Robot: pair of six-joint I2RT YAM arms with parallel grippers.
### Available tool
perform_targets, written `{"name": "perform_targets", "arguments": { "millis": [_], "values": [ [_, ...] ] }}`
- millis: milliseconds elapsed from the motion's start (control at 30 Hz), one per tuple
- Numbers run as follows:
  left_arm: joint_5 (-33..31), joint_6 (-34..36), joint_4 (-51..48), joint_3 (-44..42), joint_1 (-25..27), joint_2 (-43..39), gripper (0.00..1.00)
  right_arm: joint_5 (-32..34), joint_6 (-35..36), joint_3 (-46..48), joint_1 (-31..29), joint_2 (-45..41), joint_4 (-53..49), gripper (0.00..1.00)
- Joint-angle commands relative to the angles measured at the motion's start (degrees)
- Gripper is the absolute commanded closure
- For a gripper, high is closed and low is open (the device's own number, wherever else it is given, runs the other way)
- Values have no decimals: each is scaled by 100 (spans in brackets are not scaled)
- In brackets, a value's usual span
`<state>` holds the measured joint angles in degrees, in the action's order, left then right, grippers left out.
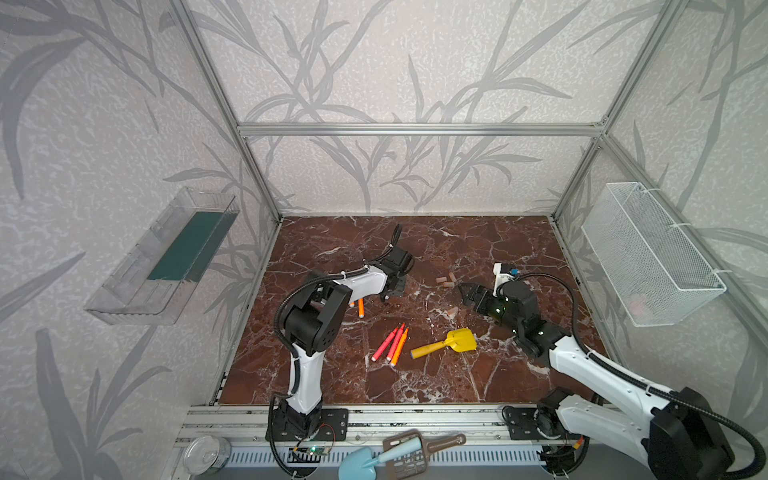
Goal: Insert the pens into the pen caps
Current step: 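Lift the purple marker upright with the left gripper toward the right gripper, then hold the purple marker up with the left gripper while the right gripper approaches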
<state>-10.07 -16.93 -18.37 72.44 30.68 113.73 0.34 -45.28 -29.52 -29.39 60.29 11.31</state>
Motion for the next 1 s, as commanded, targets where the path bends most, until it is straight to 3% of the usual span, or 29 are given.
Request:
{"name": "perform_targets", "arguments": {
  "millis": [0,233,467,700,833,967],
  "values": [
    [395,-21,-180,-355,57,-437,94,-59,-216,-238,24,-9,379,15],
    [388,-154,-24,-935,516,-1916,95,-154,-638,-87,-2,-166,1011,15],
    [1018,-421,645,-1650,1042,-2983,95,-151,-880,249,-343,160,1803,15],
    [1336,-470,883,-1758,1488,-3159,97,-437,-982,-149,-797,1138,2369,18],
    [1303,-442,1051,-1775,1683,-3110,97,-702,-1171,-216,-805,1573,2782,30],
    [1265,-434,1097,-1708,1756,-3028,97,-752,-1234,-337,-893,1780,2792,33]
  ]
}}
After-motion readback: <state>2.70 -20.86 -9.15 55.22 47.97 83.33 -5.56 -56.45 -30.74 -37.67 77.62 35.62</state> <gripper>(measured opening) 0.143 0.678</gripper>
